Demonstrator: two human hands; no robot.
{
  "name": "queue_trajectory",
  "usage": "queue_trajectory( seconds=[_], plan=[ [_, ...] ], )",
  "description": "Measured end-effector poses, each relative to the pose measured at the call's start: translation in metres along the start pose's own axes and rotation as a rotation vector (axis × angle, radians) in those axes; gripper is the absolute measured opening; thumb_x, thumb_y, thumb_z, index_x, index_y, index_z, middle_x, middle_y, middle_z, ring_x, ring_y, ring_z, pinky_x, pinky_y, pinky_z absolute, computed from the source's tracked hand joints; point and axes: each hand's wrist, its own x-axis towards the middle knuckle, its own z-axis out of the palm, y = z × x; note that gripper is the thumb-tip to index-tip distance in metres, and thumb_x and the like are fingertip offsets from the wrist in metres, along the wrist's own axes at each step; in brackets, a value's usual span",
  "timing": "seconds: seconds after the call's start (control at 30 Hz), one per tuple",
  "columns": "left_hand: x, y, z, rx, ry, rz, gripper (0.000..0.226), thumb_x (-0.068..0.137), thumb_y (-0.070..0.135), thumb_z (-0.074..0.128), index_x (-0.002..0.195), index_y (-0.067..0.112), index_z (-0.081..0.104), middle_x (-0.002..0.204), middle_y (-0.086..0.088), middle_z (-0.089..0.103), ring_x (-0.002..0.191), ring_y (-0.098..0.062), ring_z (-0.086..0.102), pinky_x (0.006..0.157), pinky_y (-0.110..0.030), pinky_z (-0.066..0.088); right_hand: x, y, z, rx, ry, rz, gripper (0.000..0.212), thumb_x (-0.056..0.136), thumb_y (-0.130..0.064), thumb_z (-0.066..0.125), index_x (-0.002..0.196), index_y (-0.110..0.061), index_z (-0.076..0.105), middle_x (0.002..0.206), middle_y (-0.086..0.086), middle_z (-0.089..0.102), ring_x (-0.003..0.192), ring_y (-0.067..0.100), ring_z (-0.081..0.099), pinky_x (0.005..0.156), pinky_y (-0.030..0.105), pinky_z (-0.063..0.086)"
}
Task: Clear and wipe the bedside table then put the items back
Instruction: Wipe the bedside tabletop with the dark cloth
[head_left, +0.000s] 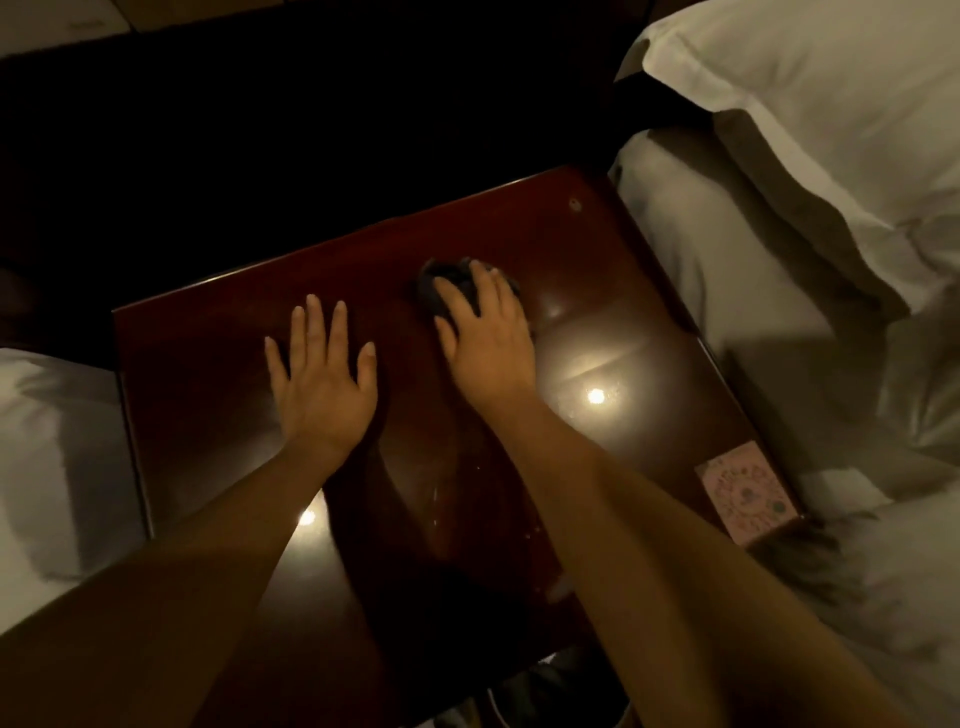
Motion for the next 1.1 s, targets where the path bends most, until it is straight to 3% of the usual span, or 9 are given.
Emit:
queue_trajectory(
  seconds=[0.27,0.47,0.87,1.1],
  plan=[
    [-0.071,-0.019,0.001,0.030,-0.010,-0.083,0.060,0.097,0.047,0.019,0.150,0.023,0.008,0.161,-0.004,0.000,0.149,-0.019,-0.004,0.120,-0.050,-0.004,-0.010,0.099,-0.057,-0.121,0.126,0.259,0.044,0.095,-0.029,0.041,0.138,-0.019,0.040,0.151,0.018,0.028,0.140,0.035,0.025,0.116,0.044,0.023],
    [-0.101,-0.021,0.006,0.040,0.014,-0.101,0.058,0.098,0.046,0.021,0.150,0.022,0.010,0.161,-0.004,0.003,0.149,-0.019,-0.001,0.120,-0.047,-0.004,-0.025,0.092,-0.057,-0.083,0.162,0.336,0.044,0.097,-0.028,0.038,0.139,-0.016,0.038,0.151,0.021,0.025,0.140,0.037,0.023,0.116,0.046,0.022],
    [-0.176,-0.024,0.019,0.021,0.040,-0.185,0.062,0.093,0.047,0.017,0.150,0.020,0.014,0.161,-0.005,0.010,0.149,-0.017,0.003,0.120,-0.046,0.000,-0.118,-0.062,0.019,0.029,-0.099,-0.021,0.046,0.098,-0.034,0.035,0.143,-0.027,0.029,0.156,0.015,0.020,0.144,0.034,0.012,0.117,0.046,0.017],
    [-0.187,-0.013,0.023,-0.002,0.063,-0.233,0.056,0.099,0.037,0.027,0.150,0.017,0.014,0.161,-0.008,0.009,0.149,-0.021,0.003,0.120,-0.048,-0.002,-0.113,-0.029,0.004,0.009,-0.118,-0.172,0.044,0.096,-0.032,0.041,0.140,-0.026,0.036,0.152,0.014,0.029,0.141,0.034,0.022,0.113,0.046,0.025]
  ],
)
